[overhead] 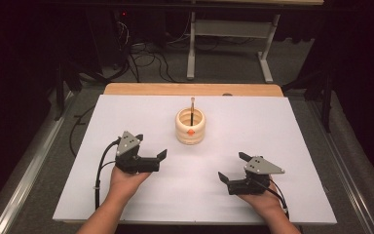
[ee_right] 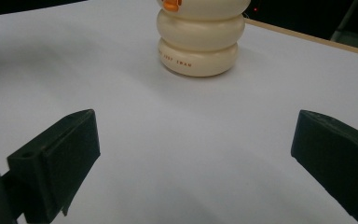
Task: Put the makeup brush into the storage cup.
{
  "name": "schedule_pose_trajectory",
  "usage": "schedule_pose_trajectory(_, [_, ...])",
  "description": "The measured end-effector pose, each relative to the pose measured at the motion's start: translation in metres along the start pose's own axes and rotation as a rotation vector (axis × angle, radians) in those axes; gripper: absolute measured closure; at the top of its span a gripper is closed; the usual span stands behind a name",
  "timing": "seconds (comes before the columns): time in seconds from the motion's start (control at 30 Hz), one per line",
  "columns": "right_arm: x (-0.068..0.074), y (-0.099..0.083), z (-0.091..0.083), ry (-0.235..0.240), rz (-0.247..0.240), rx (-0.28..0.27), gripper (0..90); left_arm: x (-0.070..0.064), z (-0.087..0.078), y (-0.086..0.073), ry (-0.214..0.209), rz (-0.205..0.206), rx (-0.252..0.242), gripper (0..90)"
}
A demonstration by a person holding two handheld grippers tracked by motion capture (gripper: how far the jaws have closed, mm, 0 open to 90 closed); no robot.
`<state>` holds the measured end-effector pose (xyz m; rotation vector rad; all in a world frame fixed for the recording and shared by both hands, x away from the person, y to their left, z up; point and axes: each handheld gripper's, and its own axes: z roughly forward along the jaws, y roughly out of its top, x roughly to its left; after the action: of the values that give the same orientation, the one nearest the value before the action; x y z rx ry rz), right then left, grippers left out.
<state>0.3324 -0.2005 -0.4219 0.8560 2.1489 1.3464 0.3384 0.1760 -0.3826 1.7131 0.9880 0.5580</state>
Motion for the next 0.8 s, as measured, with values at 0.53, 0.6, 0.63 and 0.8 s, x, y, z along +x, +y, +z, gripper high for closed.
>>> schedule_pose_trajectory(0.53, [0.000, 0.001, -0.001, -0.005, 0.003, -0.004, 2.6, 0.004, -0.036, -0.035, 0.005, 0.018, 0.029, 1.3])
schedule_pose_trajectory(0.6, [0.000, 0.000, -0.001, -0.004, 0.004, -0.003, 2.6, 0.004, -0.037, -0.039, 0.007, 0.028, 0.040, 1.3])
schedule_pose_trajectory(0.63, [0.000, 0.000, -0.001, -0.005, 0.003, -0.002, 2.6, 0.004, -0.037, -0.042, 0.005, 0.039, 0.058, 1.3])
schedule_pose_trajectory(0.8, [-0.001, 0.002, -0.005, -0.008, 0.005, -0.021, 2.6, 0.003, -0.030, -0.047, 0.015, 0.082, 0.105, 1.3])
